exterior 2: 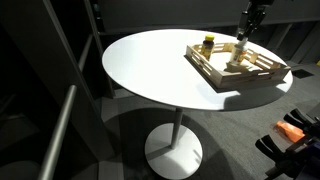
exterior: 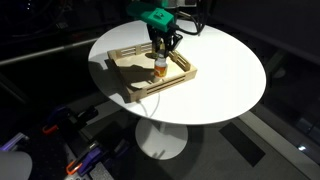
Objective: Put the white cap on the white bottle
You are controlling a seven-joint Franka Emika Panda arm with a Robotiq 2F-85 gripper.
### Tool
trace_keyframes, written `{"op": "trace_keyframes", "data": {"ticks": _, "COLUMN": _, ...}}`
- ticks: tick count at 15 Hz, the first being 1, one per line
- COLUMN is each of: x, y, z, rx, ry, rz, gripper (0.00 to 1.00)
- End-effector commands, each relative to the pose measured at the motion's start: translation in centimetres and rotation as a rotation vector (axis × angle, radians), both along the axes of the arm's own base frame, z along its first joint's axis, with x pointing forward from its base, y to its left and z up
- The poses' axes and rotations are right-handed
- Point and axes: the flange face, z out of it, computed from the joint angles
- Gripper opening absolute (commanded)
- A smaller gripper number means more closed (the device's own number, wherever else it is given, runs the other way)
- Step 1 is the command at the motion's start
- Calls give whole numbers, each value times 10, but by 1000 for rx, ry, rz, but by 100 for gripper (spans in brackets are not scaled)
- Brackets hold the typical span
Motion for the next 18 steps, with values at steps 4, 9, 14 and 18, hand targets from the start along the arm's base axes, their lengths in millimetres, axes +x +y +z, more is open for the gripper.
{"op": "trace_keyframes", "data": {"ticks": 4, "x": 1, "y": -6, "z": 7, "rx": -13, "ry": 8, "rz": 11, "gripper": 25}}
{"op": "trace_keyframes", "data": {"ticks": 9, "x": 1, "y": -8, "z": 5, "rx": -13, "ry": 11, "rz": 9, "gripper": 25}}
{"op": "trace_keyframes", "data": {"ticks": 14, "x": 2, "y": -8, "z": 2, "rx": -10, "ry": 14, "rz": 11, "gripper": 25}}
{"op": "trace_keyframes", "data": {"ticks": 18, "x": 3, "y": -7, "z": -1, "rx": -8, "ry": 18, "rz": 12, "gripper": 26}}
